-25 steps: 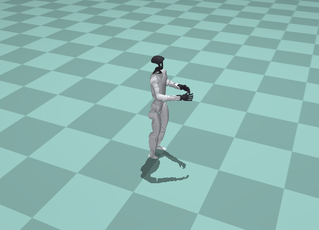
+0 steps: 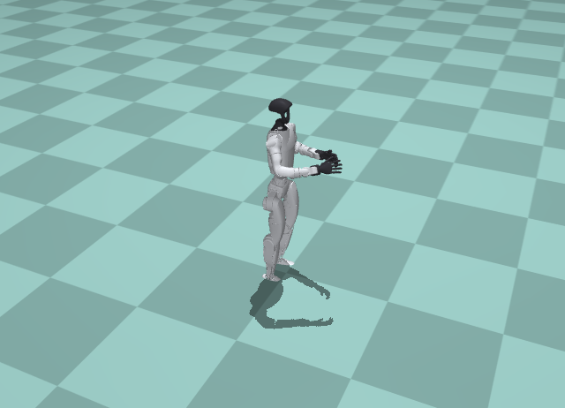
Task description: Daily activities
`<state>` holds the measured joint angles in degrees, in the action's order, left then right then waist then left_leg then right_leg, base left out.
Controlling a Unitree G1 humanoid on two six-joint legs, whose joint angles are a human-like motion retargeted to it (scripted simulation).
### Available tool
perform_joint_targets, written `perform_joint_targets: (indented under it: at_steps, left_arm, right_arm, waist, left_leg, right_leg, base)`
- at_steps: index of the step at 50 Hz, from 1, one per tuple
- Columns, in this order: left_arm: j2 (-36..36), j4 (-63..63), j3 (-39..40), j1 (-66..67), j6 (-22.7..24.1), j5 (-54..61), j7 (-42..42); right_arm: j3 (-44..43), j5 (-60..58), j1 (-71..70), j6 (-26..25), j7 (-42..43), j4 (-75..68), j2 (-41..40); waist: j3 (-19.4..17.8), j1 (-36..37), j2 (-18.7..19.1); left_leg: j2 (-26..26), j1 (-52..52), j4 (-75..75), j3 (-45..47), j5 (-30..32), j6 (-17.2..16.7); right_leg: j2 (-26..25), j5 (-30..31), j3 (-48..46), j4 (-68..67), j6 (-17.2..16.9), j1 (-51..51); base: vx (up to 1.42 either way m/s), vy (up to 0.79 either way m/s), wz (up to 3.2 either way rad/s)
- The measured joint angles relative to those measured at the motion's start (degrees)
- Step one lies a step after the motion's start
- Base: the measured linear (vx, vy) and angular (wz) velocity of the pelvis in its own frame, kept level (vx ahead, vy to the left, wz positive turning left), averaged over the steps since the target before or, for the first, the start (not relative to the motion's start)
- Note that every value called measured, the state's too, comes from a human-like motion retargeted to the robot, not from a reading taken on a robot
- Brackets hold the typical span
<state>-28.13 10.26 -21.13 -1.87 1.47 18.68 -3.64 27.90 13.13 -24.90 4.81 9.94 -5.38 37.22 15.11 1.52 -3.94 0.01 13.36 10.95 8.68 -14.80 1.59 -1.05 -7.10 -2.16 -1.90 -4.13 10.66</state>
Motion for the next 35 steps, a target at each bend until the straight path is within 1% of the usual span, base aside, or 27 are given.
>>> perform_joint_targets:
  at_steps: [5, 10, 15, 19, 27, 35]
  left_arm:
    - [0.1, -0.5, 0.0, 0.3, 0.4, 0.0, -0.4]
    - [-1.1, -0.9, -0.6, 0.3, 0.5, 0.0, -1.0]
    - [-3.1, -0.9, -1.3, -0.3, 0.4, 0.5, -1.5]
    - [-4.5, -0.7, -2.0, -1.4, 0.2, 0.8, -1.5]
    - [-6.1, -0.6, -3.3, -3.5, -0.4, 0.1, -1.0]
    - [-6.3, -0.4, -2.9, -4.1, -0.7, -2.7, -1.4]
  right_arm:
    - [2.0, -5.7, -5.5, 0.2, -0.2, 1.3, 5.1]
    - [7.1, -9.4, -13.8, -0.1, -1.3, 0.3, 8.4]
    - [13.6, -10.8, -22.2, -0.4, -2.8, -2.6, 8.7]
    - [17.8, -11.0, -26.2, -0.4, -4.0, -4.7, 7.9]
    - [21.3, -11.1, -27.0, -0.2, -6.1, -5.3, 7.3]
    - [20.0, -12.6, -23.7, 0.0, -4.9, -2.3, 8.7]
  waist:
    - [0.1, 0.7, -0.5]
    - [0.7, 1.6, -1.2]
    - [1.3, 2.5, -1.8]
    - [1.5, 2.9, -2.0]
    - [1.1, 3.1, -2.0]
    - [0.6, 2.9, -2.1]
  left_leg:
    - [-0.3, -1.0, -1.3, 0.1, 0.5, -0.1]
    - [-0.6, -1.2, -1.8, 0.0, 0.8, -0.1]
    - [-0.7, -1.1, -1.7, -0.1, 0.7, 0.0]
    - [-0.6, -0.8, -1.1, -0.4, 0.4, 0.1]
    - [-0.3, -0.6, 0.5, -1.2, -0.4, 0.2]
    - [-0.4, -0.6, 1.2, -1.7, -0.8, 0.2]
  right_leg:
    - [0.2, -0.2, 0.2, -0.2, 0.2, -0.3]
    - [0.4, -0.7, 0.3, -0.5, 0.6, -0.2]
    - [0.5, -1.0, 0.4, -1.0, 1.0, 0.1]
    - [0.4, -1.2, 0.4, -1.4, 1.2, 0.2]
    - [0.2, -1.6, -0.1, -2.0, 1.0, -0.2]
    - [0.3, -2.1, -0.4, -2.8, 0.9, -0.3]
  base:
    - [0.0, 0.0, 0.0]
    - [0.0, 0.0, 0.0]
    - [0.0, 0.0, 0.0]
    - [0.0, 0.0, 0.0]
    - [0.0, 0.0, 0.0]
    - [0.0, 0.0, 0.0]
